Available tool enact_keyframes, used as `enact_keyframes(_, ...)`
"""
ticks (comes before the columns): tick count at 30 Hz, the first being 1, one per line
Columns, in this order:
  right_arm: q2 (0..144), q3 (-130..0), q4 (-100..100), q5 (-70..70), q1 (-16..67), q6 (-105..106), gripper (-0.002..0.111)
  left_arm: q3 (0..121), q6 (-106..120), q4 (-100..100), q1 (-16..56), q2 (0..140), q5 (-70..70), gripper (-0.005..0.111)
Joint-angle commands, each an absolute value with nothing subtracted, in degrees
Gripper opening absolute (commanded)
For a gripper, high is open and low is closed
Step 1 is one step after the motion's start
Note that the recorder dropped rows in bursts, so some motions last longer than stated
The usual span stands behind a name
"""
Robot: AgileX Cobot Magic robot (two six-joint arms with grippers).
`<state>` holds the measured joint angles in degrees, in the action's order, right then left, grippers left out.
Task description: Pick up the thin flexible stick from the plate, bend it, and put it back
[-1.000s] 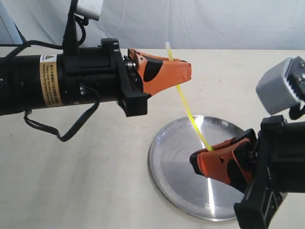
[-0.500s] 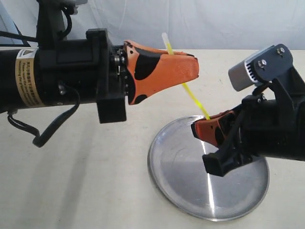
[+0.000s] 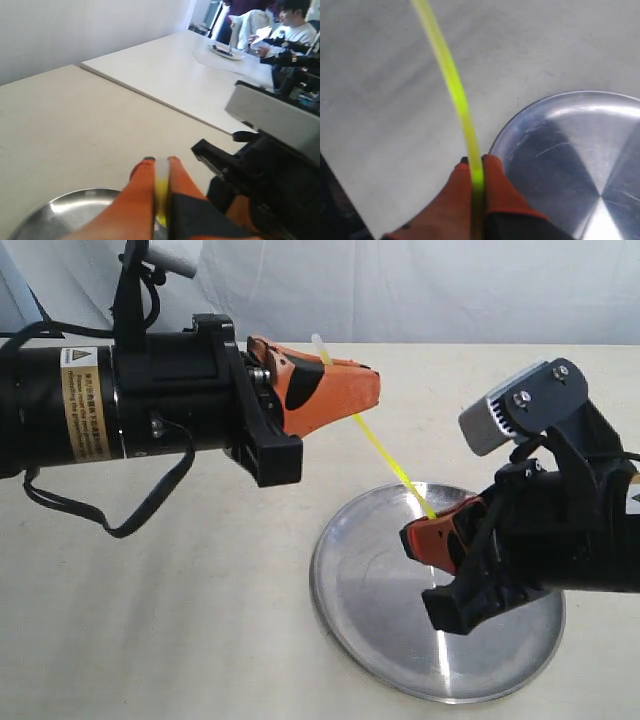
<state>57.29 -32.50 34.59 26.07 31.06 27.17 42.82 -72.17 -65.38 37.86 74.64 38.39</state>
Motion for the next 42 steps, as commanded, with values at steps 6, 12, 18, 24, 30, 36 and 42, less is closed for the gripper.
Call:
enact_keyframes(6, 49.8, -32.3, 63.6, 42.4, 30.8, 44.4, -0.001, 43.0, -60.3, -60.4, 37.9, 75.3, 26.2, 0.0)
enact_keyframes(12, 48.9, -33.4, 65.0, 43.6, 30.8, 45.7, -0.001, 43.0, -59.8, -63.7, 37.9, 75.7, 24.2, 0.0)
enact_keyframes(18, 52.7, -33.4, 36.7, 28.6, 30.8, 27.5, -0.001, 43.0, -69.2, -64.0, 37.9, 75.7, 44.5, 0.0)
enact_keyframes(24, 60.1, -33.4, 31.3, 13.8, 30.8, 23.9, -0.001, 43.0, -75.1, -68.0, 37.9, 75.7, 51.8, 0.0)
enact_keyframes(30, 64.4, -33.4, 31.3, 12.3, 30.8, 23.9, -0.001, 43.0, -75.9, -70.3, 37.9, 75.7, 50.6, 0.0)
enact_keyframes(36, 62.1, -33.4, 31.2, 19.0, 30.8, 23.9, -0.001, 43.0, -75.9, -70.5, 37.9, 75.7, 35.8, 0.002)
enact_keyframes(42, 61.7, -33.4, 27.5, 21.6, 30.7, 21.5, -0.001, 43.0, -75.9, -70.5, 37.8, 75.7, 31.9, 0.038)
